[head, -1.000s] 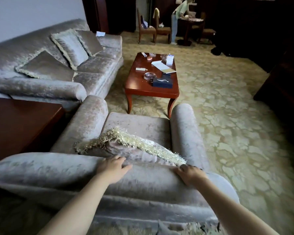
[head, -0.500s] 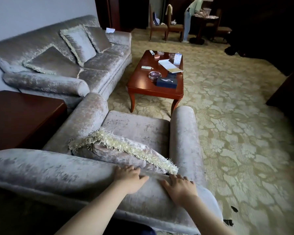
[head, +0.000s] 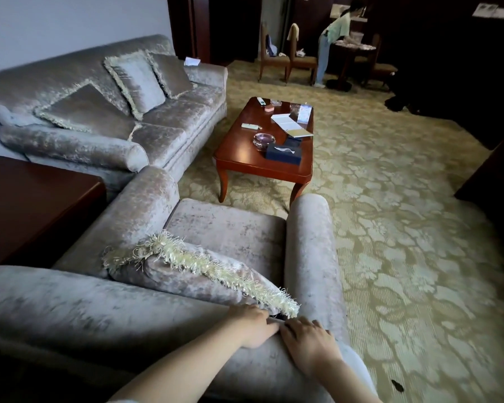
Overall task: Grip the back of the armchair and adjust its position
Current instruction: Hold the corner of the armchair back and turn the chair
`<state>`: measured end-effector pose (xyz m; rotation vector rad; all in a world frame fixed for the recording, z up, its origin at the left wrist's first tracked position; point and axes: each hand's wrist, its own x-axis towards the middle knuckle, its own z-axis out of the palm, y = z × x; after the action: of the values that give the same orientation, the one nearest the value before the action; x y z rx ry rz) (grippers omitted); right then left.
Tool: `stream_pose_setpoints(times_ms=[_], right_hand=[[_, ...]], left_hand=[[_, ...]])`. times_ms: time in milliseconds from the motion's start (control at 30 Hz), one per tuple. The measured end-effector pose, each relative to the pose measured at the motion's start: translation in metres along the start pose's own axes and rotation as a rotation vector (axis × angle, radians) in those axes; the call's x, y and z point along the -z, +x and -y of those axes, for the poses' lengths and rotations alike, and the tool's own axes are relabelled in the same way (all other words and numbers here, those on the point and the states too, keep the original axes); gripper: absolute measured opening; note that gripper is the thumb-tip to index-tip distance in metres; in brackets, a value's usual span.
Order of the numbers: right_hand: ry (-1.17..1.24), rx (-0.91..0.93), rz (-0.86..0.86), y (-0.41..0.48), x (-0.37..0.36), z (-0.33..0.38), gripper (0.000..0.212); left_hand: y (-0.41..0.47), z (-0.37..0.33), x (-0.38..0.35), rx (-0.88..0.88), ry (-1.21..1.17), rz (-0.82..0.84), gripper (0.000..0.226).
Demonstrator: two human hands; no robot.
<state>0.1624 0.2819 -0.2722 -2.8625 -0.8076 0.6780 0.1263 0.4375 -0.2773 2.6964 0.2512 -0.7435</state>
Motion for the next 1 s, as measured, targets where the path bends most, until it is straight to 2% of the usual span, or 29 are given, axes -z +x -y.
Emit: stream_pose_setpoints(times_ms=[167, 300, 400, 500, 667, 767, 900, 1000], right_hand=[[0.018, -0.017, 0.005, -0.011, -0.005, -0.001, 0.040], [0.012, -0.075, 0.026, -0.018, -0.003, -0.007, 0.043], [-0.023, -0.081, 0.044, -0.019, 0.002, -0.005, 0.042], [-0.052, -0.075, 0.094, -0.019, 0.003, -0.003, 0.043], [-0.146, -0.158, 0.161, -0.007, 0.005, 0.008, 0.048], [-0.193, -0.212, 0.127, 0.001, 0.012, 0.046, 0.059], [-0.183, -0.018, 0.095, 0.015, -0.002, 0.140, 0.043], [-0.142, 0.050, 0.091, 0.025, -0.020, 0.230, 0.048]], left_hand=[[-0.022, 0.001, -0.012, 0.016, -0.095, -0.314, 0.042], [-0.035, -0.002, -0.017, 0.094, -0.061, -0.463, 0.043], [-0.040, -0.002, -0.014, 0.149, -0.044, -0.455, 0.048], [-0.047, 0.010, -0.014, 0.145, -0.044, -0.374, 0.048], [-0.070, 0.069, -0.018, 0.113, -0.010, -0.349, 0.062], [-0.089, 0.116, -0.014, 0.111, 0.037, -0.344, 0.073], [-0.116, 0.178, -0.006, 0.117, 0.056, -0.379, 0.073], [-0.137, 0.239, 0.000, 0.124, 0.075, -0.428, 0.067]])
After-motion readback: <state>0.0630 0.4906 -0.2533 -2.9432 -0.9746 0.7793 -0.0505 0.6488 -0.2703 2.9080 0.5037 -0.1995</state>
